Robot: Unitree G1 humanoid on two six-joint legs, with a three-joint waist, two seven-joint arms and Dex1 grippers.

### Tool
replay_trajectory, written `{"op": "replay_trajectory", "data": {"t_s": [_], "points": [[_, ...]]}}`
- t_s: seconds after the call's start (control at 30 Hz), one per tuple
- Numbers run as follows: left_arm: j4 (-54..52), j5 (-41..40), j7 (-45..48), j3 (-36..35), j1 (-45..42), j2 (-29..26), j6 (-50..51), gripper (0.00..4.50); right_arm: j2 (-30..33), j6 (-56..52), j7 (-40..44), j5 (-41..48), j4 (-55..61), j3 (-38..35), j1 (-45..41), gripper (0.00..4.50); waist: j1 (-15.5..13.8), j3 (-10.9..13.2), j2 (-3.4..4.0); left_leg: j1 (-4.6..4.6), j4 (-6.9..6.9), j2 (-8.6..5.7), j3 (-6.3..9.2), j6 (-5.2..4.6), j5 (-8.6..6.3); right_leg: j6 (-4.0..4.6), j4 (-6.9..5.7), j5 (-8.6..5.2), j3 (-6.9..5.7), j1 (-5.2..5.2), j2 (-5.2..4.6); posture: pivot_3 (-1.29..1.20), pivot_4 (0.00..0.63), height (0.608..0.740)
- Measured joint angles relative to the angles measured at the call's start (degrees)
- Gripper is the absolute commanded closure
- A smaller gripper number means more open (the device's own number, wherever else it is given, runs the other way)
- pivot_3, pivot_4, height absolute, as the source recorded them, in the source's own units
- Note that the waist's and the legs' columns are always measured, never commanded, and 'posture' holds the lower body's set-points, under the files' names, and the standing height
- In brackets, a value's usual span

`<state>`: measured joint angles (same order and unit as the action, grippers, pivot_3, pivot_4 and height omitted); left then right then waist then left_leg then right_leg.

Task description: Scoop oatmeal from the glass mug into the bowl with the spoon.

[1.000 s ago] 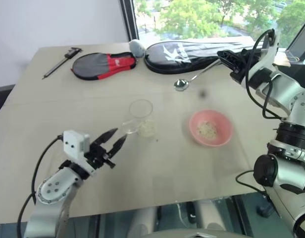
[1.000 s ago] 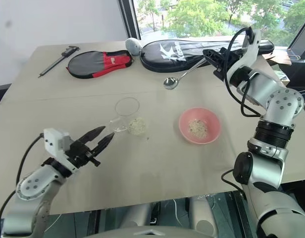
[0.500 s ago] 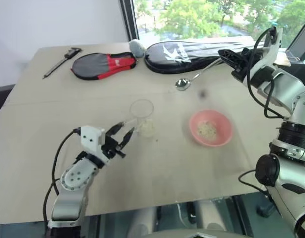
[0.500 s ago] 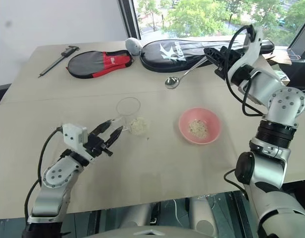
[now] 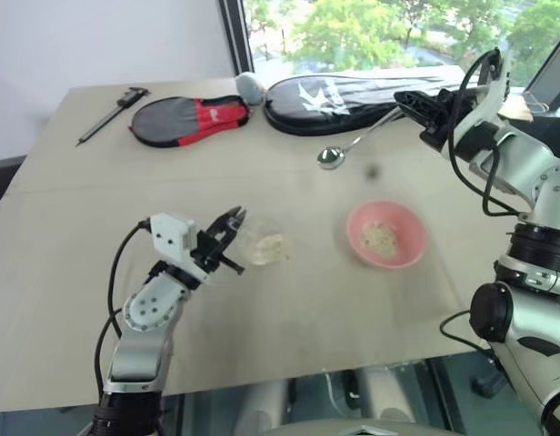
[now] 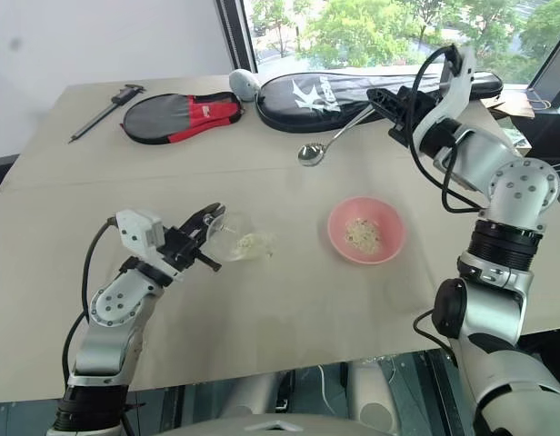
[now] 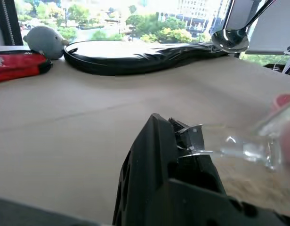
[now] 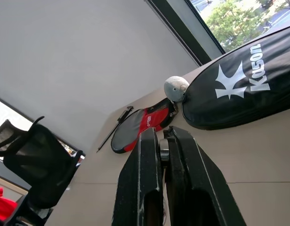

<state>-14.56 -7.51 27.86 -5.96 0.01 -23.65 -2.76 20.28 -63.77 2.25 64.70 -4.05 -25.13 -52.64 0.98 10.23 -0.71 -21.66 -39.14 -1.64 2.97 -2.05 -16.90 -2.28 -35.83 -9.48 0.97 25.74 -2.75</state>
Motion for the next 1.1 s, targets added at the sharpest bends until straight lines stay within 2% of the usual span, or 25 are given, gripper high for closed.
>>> {"op": "replay_trajectory", "data": {"t_s": [0.3, 0.5, 0.67, 1.1], "points": [[3.23, 0.15, 0.40, 2.57, -5.42, 0.15, 1.15, 4.40, 0.76, -3.50, 0.63, 5.97, 3.34, 1.82, -1.82, 4.50, -0.31, 0.00, 0.01, -0.03, -0.04, -0.04, 0.08, 0.00, 0.00, 0.00, 0.00, 0.00, -0.06, -0.02, -0.01, 0.00, 0.150, 0.740], [9.57, 0.47, 2.08, 4.74, -12.98, 0.07, 1.90, 4.40, 4.67, -7.08, 6.63, 12.43, 8.30, 4.51, -2.63, 4.50, -0.24, -0.01, 0.00, -0.05, -0.04, -0.05, 0.12, -0.01, 0.00, -0.01, 0.02, 0.00, -0.11, -0.02, 0.00, 0.00, 0.150, 0.740], [15.27, 0.51, 3.65, 6.14, -18.53, 0.38, 1.90, 4.40, 7.09, -7.50, 10.34, 12.93, 13.62, 8.76, -2.19, 4.50, -0.23, -0.01, -0.01, -0.03, -0.06, -0.05, 0.13, -0.01, 0.00, -0.01, 0.00, 0.00, -0.11, -0.04, -0.01, 0.00, 0.150, 0.740], [21.49, 0.47, 6.62, 7.13, -23.30, 3.03, -0.13, 4.40, 10.28, 2.06, 18.71, -9.02, 20.12, 26.95, 2.37, 4.50, -0.39, -0.01, -0.01, -0.10, -0.11, -0.08, 0.23, 0.01, 0.01, -0.02, 0.03, 0.00, -0.18, -0.02, -0.06, 0.00, 0.150, 0.740]]}}
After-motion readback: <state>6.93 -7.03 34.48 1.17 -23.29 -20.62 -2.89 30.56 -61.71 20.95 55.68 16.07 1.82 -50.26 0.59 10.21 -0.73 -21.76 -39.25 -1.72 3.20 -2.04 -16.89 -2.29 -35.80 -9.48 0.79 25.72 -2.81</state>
